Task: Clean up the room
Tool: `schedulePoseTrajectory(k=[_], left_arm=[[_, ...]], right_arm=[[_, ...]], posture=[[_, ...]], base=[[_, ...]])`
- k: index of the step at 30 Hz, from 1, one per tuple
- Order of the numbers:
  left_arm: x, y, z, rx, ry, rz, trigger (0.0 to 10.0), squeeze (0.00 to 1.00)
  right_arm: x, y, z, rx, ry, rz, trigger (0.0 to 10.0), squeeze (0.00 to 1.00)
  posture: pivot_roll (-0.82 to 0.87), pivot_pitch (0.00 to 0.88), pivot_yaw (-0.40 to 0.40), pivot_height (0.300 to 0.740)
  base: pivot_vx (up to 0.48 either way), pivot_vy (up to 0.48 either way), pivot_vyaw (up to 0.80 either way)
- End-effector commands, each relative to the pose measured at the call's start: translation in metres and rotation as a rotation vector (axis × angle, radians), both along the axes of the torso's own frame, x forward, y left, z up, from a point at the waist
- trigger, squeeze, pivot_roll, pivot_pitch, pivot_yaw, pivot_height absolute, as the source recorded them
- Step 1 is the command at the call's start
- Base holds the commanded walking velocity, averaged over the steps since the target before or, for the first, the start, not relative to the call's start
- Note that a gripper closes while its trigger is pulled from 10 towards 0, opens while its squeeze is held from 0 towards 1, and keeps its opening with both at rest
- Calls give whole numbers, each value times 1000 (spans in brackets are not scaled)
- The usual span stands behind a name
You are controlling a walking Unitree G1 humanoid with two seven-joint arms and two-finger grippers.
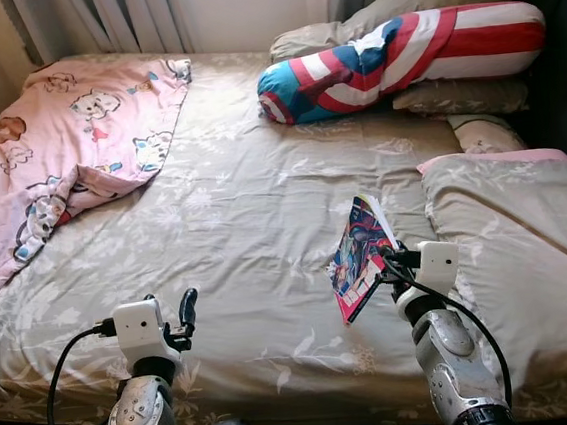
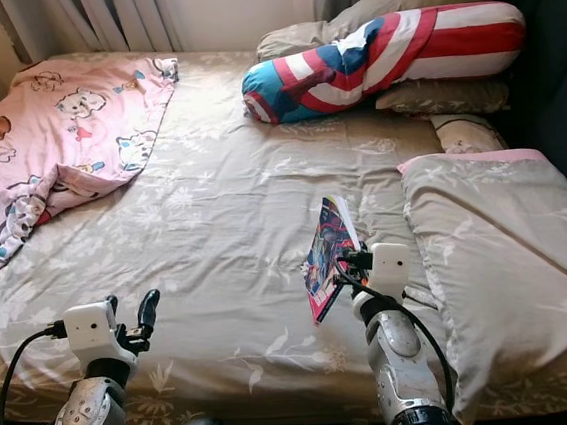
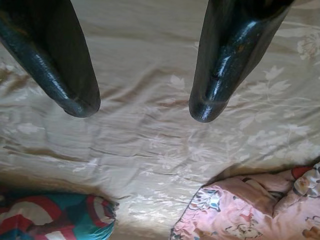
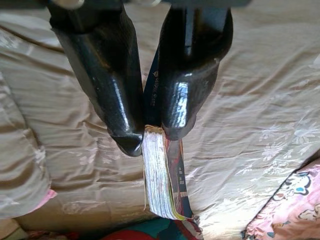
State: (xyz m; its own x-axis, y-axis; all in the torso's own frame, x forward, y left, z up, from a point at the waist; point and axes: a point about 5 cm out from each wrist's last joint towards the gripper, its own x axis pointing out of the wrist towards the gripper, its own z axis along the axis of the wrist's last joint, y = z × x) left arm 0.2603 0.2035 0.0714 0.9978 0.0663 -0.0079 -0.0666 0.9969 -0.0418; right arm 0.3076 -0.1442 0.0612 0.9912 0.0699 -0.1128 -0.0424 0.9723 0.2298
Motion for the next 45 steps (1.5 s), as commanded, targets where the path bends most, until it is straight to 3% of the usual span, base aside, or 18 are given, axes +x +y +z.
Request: schedulePoseTrajectory(k=[1, 10, 14, 15, 19, 22, 26, 34, 45], left_arm=[[-1, 0, 1, -5, 4, 2, 10000, 0], [-4, 2, 2, 0, 5, -2, 10000, 0], [-9, 6, 4, 8, 3, -4, 10000, 0], [-12, 8, 5, 19, 8, -5, 10000, 0], [-19, 13, 6, 35, 23, -9, 10000, 0], [-26, 17, 7, 53, 41, -20, 10000, 0], [-31, 18, 7, 61, 55, -26, 10000, 0], [-43, 18, 14, 75, 81, -46, 10000, 0], [-62, 18, 17, 93, 132, -68, 10000, 0]], right_arm=[[2, 0, 6, 7, -39, 0, 10000, 0], [9, -4, 7, 61, -33, -26, 10000, 0], [18, -8, 9, 194, -20, -80, 10000, 0], [25, -12, 12, 282, -14, -106, 10000, 0], [33, -16, 15, 363, -12, -121, 10000, 0], [40, -25, 13, 494, 12, -135, 10000, 0], [39, -32, 5, 581, 51, -160, 10000, 0], [33, -63, -8, 672, 133, -362, 10000, 0], [10, -84, -33, 683, 229, -510, 10000, 0]], posture=[[15, 114, -25, 658], [29, 133, -14, 658], [54, 153, 1, 658], [61, 162, 8, 658], [79, 185, 29, 658], [96, 203, 47, 658], [121, 217, 66, 658], [170, 241, 101, 658], [197, 296, 131, 658]], base=[[255, 0, 0], [0, 0, 0], [0, 0, 0], [0, 0, 0], [0, 0, 0], [0, 0, 0], [0, 0, 0], [0, 0, 0], [0, 0, 0]])
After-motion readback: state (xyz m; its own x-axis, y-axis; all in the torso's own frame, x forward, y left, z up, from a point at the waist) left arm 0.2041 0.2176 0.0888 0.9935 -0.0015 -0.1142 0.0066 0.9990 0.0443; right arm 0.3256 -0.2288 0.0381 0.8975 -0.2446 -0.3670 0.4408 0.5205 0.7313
